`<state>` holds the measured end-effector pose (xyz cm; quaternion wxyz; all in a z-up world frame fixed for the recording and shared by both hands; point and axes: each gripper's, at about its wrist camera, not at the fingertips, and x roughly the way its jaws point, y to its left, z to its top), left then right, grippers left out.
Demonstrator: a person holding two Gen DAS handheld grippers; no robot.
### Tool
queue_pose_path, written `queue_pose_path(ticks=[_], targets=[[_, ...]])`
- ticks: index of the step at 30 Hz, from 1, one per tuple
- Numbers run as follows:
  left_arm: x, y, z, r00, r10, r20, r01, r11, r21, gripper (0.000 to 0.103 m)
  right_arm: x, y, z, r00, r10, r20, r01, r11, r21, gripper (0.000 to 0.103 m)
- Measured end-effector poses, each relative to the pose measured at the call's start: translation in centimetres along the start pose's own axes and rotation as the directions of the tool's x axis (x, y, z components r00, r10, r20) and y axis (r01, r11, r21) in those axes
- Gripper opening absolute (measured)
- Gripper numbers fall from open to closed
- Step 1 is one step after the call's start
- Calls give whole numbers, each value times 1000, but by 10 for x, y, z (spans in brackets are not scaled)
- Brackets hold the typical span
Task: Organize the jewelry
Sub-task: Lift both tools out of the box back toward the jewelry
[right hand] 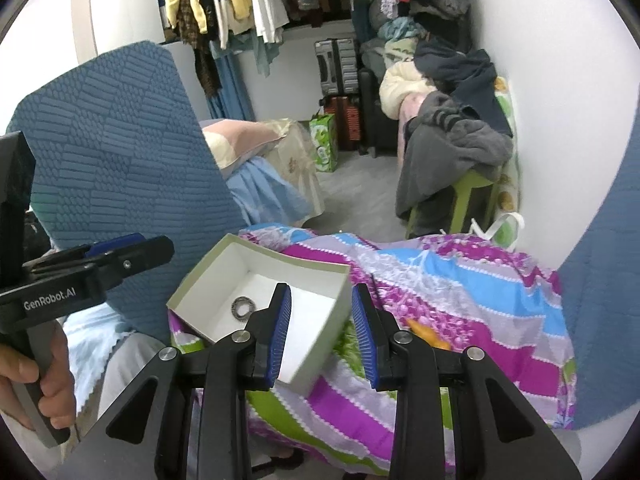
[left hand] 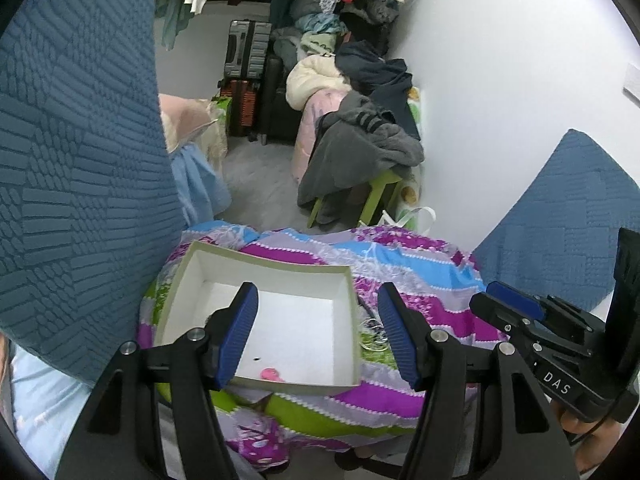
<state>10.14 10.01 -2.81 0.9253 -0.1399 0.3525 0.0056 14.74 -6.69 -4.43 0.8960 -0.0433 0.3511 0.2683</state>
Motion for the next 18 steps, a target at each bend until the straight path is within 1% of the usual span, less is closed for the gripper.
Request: queue_pose_path(ticks=[6, 8, 11, 18], targets=[[3, -25, -4, 1000, -25, 5, 24, 1000, 14, 63, -15, -26, -12, 999, -40, 19, 40, 999, 34, 29], [6, -33, -7, 999, -49, 8, 49, 999, 10, 63, -18, -35, -18, 998, -55, 27, 53, 998, 46, 29], [17, -44, -14, 995, -98, -8, 98, 995, 5, 63, -20, -47, -27, 995, -91, 37, 89, 995, 44, 29], [40, -72, -31, 989, -142, -50, 142, 990, -3, 63, -19, -77, -52, 992, -125, 23, 123, 990, 70, 29]])
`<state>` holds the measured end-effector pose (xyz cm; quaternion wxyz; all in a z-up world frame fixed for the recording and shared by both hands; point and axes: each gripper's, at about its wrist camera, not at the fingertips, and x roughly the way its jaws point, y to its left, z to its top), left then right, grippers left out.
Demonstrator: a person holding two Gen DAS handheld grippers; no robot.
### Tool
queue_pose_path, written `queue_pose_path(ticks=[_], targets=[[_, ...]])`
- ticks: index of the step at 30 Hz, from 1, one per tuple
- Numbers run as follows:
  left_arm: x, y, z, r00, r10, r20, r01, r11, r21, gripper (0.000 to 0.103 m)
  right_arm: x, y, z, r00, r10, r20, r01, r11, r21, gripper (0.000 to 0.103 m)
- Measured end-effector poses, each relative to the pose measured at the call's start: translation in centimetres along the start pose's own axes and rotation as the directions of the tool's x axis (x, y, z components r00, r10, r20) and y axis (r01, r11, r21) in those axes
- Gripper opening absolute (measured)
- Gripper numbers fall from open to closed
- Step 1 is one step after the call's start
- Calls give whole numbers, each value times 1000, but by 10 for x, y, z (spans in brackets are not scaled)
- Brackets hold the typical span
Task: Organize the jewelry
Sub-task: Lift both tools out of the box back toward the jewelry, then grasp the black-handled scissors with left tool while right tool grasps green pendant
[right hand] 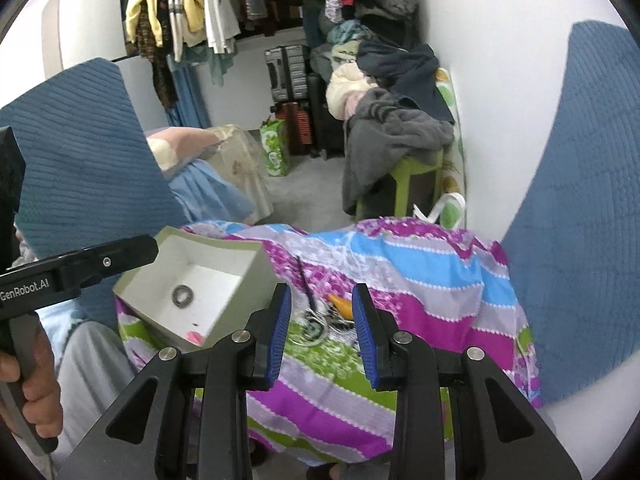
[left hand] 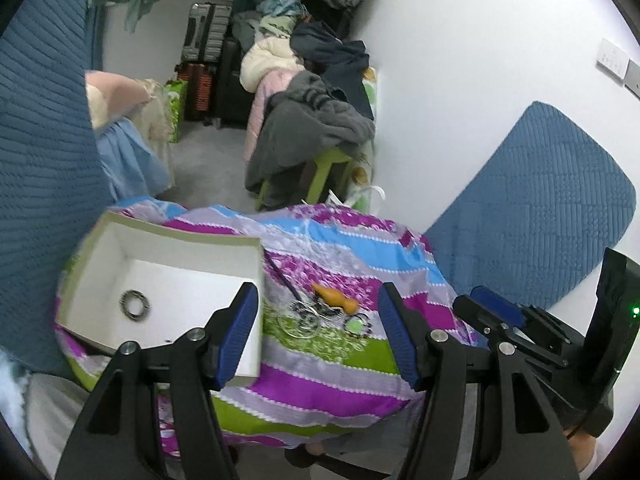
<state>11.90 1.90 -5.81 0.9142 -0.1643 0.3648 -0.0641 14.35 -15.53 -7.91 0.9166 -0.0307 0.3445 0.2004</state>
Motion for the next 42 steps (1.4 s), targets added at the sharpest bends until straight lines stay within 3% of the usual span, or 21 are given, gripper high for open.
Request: queue_pose_path(ticks=[3, 6, 10, 21, 32, 42], targets=[[20, -8, -9, 999, -26, -35, 26, 1000, 4, 62, 5, -15, -11, 1000, -7, -5, 7, 1000, 17, 29], [47, -14, -21, 993, -55, -107, 55, 998, -4, 52, 18, -26, -27, 1000, -19, -18, 20, 1000, 22, 29], [76, -24, -36, 987, -35, -158, 39, 999, 20, 46, 46, -42, -49, 997, -4, -72, 8, 999, 49, 29], [145, -26, -59, 964, -1, -266, 6, 1000, 19, 41, 114, -70, -78, 979, 88, -185, -70, 992, 102, 29], [197, -9, -66, 947, 62, -316, -74, 997, -26, 41, 170, -84, -83, 945, 171, -278, -137, 981, 138, 29], [226, 1, -66, 940, 116, -320, -130, 991, -24, 41, 197, -83, -87, 930, 172, -326, -148, 984, 98, 30]])
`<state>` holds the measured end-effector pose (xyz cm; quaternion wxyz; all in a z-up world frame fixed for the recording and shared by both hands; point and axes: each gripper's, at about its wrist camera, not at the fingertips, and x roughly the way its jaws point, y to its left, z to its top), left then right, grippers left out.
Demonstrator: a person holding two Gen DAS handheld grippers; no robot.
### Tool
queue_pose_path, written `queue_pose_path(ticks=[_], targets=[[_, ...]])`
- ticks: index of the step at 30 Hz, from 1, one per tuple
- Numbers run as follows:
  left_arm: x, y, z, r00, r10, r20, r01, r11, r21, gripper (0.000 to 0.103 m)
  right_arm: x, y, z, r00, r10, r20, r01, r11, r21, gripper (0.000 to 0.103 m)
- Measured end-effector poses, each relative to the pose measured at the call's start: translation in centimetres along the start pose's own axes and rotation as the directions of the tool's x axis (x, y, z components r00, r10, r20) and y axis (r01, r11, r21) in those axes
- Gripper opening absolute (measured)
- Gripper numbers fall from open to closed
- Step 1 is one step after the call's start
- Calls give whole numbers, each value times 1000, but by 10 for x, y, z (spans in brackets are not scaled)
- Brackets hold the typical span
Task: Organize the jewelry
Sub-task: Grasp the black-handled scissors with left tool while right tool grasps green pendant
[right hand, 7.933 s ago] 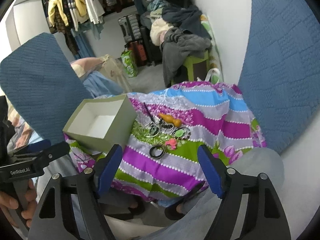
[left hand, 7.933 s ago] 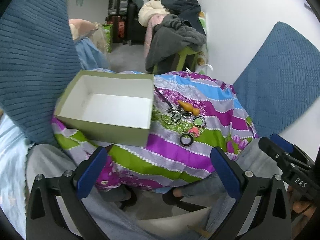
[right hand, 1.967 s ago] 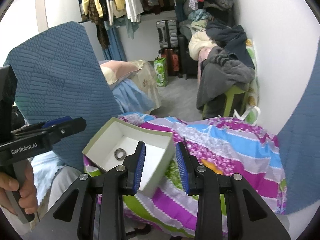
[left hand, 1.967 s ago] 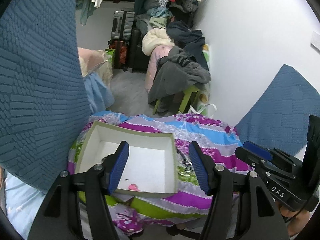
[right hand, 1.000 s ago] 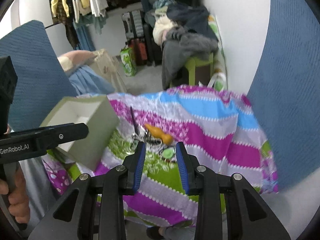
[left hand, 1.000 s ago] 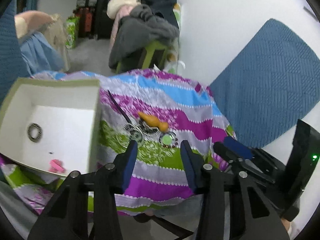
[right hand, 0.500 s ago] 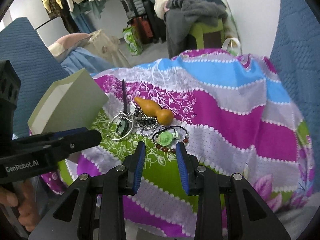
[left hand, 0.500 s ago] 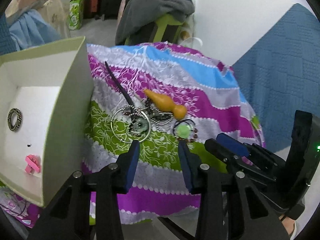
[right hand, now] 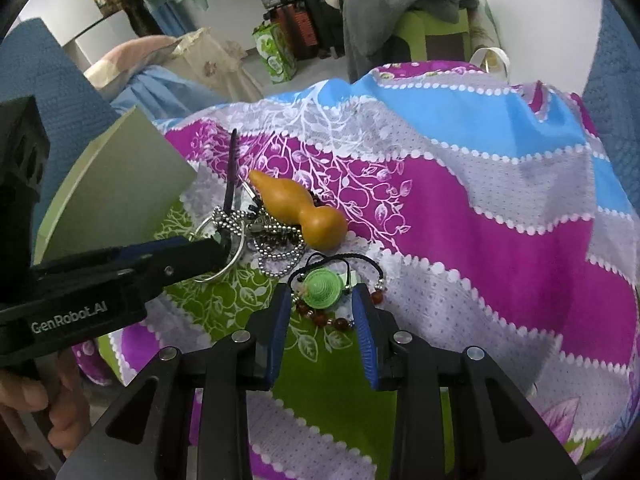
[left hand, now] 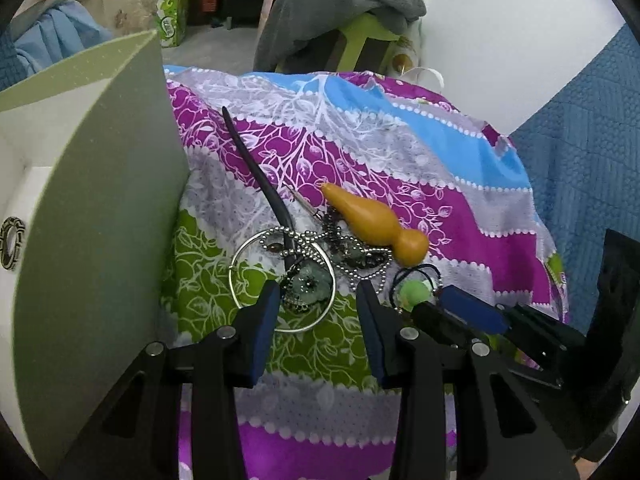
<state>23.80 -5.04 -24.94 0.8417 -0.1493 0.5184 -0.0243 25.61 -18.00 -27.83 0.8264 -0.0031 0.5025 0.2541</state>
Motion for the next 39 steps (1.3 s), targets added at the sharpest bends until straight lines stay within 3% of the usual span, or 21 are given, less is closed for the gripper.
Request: queue_pose_path(ticks=[8, 10, 12, 18, 29, 30, 34, 39], targets=[[15, 5, 2, 1000, 3, -18, -3, 1000, -6, 40, 11, 3, 2, 999, -50, -3, 50, 997, -54, 30], [16, 5, 3, 1000, 1, -17, -1, 1000, 1, 35, 11, 5, 2, 998, -59, 0, 59, 996, -66, 28], [16, 4, 3, 1000, 1, -19, -1, 1000, 8, 32, 12, 4, 3, 999, -38, -5, 38, 998, -58, 21], [14, 3, 3, 1000, -13, -20, 13, 1000, 15, 29, 9, 1, 4, 999, -34, -10, 34, 999, -35, 16], [-18, -3, -2, 998, -66, -23, 67, 998, 11, 26, -21, -4, 4, 998, -41, 46, 40, 999, 34, 16], [-22, -4, -3, 997, -79, -26, 79, 997, 3, 20, -25, -4, 2, 998, -46, 48, 44, 998, 39, 16], [-39, -2, -6, 994, -107, -29, 107, 994, -20, 19, -39, 0, -4, 997, -64, 53, 60, 996, 61, 16], [-56, -4, -13, 995, -99, -18, 99, 995, -3, 18, -56, 8, -7, 994, -80, 75, 75, 995, 72, 16]])
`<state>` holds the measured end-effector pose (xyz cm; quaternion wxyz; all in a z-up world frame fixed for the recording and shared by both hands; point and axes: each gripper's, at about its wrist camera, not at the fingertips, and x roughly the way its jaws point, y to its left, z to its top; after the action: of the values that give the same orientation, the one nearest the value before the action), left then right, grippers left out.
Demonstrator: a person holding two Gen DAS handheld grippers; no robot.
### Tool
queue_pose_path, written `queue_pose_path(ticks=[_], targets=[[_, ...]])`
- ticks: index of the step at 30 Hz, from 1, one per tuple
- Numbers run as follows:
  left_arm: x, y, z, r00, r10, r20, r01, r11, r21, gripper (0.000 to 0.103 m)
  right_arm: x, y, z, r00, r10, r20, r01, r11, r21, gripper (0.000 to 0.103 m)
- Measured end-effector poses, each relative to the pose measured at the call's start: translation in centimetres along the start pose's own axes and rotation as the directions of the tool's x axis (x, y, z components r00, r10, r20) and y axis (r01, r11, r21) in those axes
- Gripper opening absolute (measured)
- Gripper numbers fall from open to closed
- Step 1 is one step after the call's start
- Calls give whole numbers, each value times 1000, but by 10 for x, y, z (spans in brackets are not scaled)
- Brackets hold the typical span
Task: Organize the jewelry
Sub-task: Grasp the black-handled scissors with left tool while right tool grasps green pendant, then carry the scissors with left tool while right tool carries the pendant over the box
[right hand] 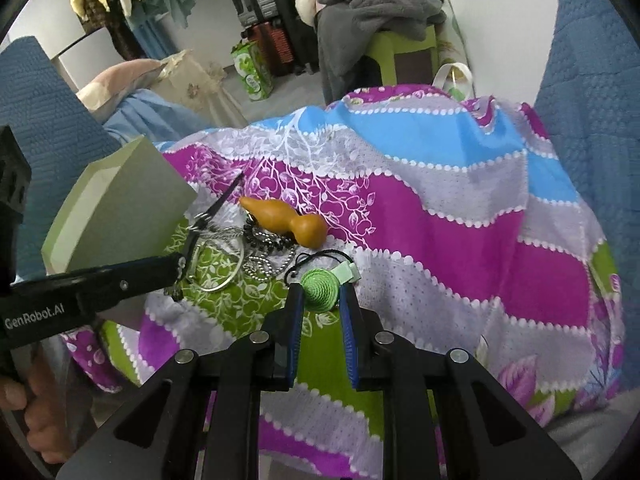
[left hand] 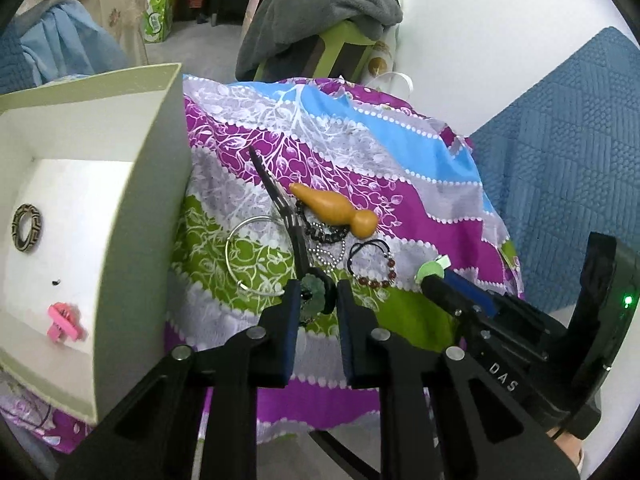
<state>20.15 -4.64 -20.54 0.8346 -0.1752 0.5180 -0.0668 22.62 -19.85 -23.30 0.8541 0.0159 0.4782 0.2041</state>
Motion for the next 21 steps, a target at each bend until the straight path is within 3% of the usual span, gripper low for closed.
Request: queue_pose_path(ticks=[13, 21], targets=[[-59, -7, -7, 999, -19, 47, 19, 1000, 0, 18, -52, 21, -3, 998, -47, 52, 45, 998, 40, 16], [-83, -14, -1, 999, -15, 46, 14, 1000, 13, 18, -79, 31, 12, 995, -72, 65, 69, 996, 47, 16]])
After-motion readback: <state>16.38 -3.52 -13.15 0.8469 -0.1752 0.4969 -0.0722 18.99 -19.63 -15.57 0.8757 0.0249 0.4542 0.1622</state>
